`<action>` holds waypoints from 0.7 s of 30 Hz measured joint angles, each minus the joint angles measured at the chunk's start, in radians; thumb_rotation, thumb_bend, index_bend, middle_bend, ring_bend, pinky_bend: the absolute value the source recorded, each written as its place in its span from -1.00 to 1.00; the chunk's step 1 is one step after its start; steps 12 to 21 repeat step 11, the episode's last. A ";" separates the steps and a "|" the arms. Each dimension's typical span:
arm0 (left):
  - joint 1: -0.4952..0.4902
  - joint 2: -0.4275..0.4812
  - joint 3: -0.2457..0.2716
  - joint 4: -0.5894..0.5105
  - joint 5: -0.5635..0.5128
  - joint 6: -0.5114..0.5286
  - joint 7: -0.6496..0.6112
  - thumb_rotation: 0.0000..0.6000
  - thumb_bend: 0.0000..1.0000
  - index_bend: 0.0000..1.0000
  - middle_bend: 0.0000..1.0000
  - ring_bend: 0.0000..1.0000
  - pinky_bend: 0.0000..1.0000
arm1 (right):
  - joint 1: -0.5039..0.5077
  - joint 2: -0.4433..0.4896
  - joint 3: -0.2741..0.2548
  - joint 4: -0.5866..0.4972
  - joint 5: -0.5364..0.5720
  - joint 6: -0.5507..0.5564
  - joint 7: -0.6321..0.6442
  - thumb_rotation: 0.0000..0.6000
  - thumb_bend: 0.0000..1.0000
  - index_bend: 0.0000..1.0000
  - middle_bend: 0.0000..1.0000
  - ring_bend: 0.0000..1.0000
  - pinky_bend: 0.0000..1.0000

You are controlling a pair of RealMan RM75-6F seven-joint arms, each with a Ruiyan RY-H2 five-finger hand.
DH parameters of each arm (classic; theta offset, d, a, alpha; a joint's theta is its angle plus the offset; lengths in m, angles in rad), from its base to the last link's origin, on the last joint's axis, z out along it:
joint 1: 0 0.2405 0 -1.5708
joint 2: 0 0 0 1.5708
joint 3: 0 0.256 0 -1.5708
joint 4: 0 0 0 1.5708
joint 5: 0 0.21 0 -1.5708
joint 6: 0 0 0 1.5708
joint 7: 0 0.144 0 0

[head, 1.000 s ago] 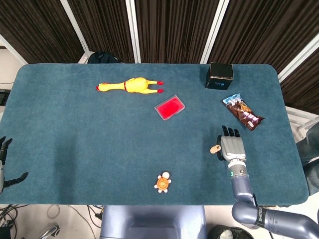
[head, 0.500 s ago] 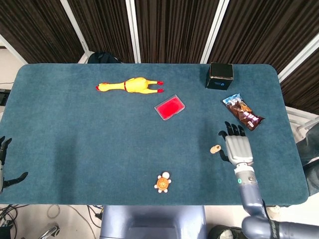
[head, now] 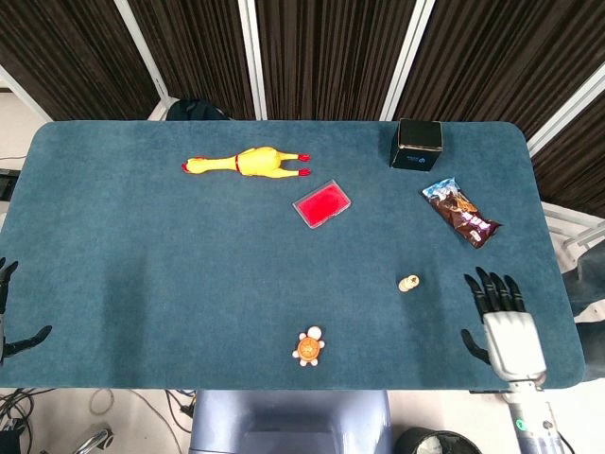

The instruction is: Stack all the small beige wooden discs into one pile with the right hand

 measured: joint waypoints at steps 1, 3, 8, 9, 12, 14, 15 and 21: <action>0.000 0.000 -0.001 0.000 -0.001 0.000 -0.002 1.00 -0.93 -0.83 -1.00 -1.00 -1.00 | -0.013 -0.001 -0.003 0.023 -0.010 0.010 0.018 1.00 -0.29 -0.85 -1.00 -1.00 -1.00; 0.001 0.001 -0.002 -0.001 -0.004 -0.001 -0.004 1.00 -0.94 -0.84 -1.00 -1.00 -1.00 | -0.039 -0.005 -0.005 0.071 -0.025 0.026 0.064 1.00 -0.29 -0.87 -1.00 -1.00 -1.00; 0.000 0.002 -0.005 -0.002 -0.005 0.000 -0.007 1.00 -0.94 -0.84 -1.00 -1.00 -1.00 | -0.078 -0.004 0.006 0.161 -0.044 0.028 0.129 1.00 -0.29 -0.88 -1.00 -1.00 -1.00; 0.000 0.002 -0.005 -0.002 -0.005 -0.001 -0.006 1.00 -0.94 -0.84 -1.00 -1.00 -1.00 | -0.081 -0.004 0.011 0.171 -0.048 0.028 0.131 1.00 -0.29 -0.88 -1.00 -1.00 -1.00; 0.000 0.003 -0.005 -0.003 -0.005 -0.001 -0.006 1.00 -0.94 -0.84 -1.00 -1.00 -1.00 | -0.086 -0.007 0.023 0.192 -0.061 0.028 0.132 1.00 -0.29 -0.88 -1.00 -1.00 -1.00; 0.000 0.003 -0.005 -0.003 -0.005 -0.001 -0.006 1.00 -0.94 -0.84 -1.00 -1.00 -1.00 | -0.086 -0.007 0.023 0.192 -0.061 0.028 0.132 1.00 -0.29 -0.88 -1.00 -1.00 -1.00; 0.000 0.003 -0.005 -0.003 -0.005 -0.001 -0.006 1.00 -0.94 -0.84 -1.00 -1.00 -1.00 | -0.086 -0.007 0.023 0.192 -0.061 0.028 0.132 1.00 -0.29 -0.88 -1.00 -1.00 -1.00; 0.000 0.003 -0.005 -0.003 -0.005 -0.001 -0.006 1.00 -0.94 -0.84 -1.00 -1.00 -1.00 | -0.086 -0.007 0.023 0.192 -0.061 0.028 0.132 1.00 -0.29 -0.88 -1.00 -1.00 -1.00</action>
